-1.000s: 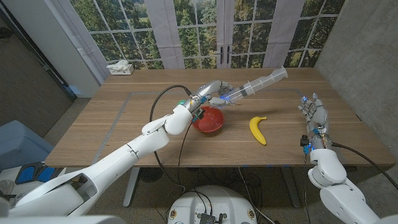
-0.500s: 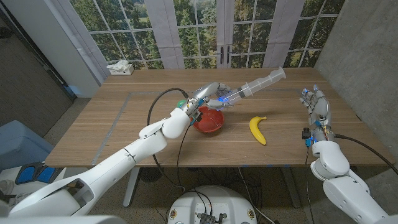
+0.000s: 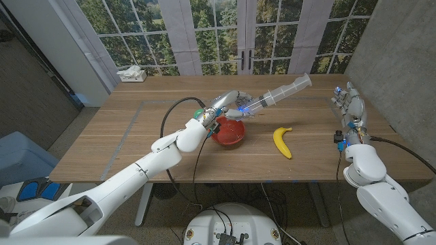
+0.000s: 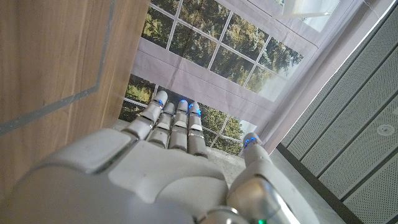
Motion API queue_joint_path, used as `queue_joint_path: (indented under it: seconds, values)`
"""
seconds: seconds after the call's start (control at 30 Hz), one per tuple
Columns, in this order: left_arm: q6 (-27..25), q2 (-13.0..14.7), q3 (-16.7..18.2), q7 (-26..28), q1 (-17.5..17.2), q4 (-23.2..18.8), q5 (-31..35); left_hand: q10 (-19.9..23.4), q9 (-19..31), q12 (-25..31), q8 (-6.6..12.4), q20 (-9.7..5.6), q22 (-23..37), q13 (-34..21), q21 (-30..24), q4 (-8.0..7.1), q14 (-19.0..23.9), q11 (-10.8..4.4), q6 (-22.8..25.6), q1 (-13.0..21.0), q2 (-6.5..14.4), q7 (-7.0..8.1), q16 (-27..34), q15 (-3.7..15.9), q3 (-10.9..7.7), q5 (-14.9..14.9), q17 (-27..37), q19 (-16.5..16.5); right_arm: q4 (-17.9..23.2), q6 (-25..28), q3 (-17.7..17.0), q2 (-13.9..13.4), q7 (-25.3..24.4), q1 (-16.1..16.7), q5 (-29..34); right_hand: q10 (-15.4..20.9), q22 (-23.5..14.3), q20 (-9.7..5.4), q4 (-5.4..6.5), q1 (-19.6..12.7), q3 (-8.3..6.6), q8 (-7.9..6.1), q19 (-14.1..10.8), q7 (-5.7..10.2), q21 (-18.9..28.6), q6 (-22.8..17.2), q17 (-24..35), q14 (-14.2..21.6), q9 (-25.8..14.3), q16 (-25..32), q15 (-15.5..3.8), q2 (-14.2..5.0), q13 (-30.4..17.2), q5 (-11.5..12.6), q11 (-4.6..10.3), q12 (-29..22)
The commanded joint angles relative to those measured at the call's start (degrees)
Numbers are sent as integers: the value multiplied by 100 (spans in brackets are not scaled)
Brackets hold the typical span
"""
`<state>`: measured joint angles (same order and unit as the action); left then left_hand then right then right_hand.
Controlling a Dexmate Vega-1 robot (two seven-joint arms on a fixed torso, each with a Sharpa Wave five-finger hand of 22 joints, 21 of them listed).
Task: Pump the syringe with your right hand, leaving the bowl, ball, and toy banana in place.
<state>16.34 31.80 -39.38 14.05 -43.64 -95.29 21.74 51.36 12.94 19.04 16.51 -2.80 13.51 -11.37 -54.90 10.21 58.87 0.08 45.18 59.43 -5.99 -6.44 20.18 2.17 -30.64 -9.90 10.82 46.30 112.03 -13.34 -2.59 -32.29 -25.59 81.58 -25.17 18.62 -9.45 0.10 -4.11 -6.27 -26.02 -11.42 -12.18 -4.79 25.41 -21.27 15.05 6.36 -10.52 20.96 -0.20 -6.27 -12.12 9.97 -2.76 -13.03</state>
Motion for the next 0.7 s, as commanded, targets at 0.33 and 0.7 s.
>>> queue_joint_path:
  seconds: [0.33,0.7]
  values:
    - [205,-79,-44,-96,211,279,33,944,16,-43,-33,-816,-5,-10,-71,-5,816,-1032,1020,966,1049,588,-28,1174,21,-25,8,221,-17,302,56,-249,160,-468,257,-126,-15,-131,15,-31,5,8,-125,55,-56,17,16,46,-29,-8,-88,-222,-8,8,62,76]
    - [352,-117,-82,-93,280,400,61,934,16,-68,-62,-815,-22,-11,-100,-5,824,-1036,1017,968,1055,587,-45,1174,32,-25,10,200,51,446,145,-411,221,-696,430,-150,-13,-177,25,-29,11,17,-149,73,-105,46,22,39,-29,-22,-113,-224,0,9,66,87]
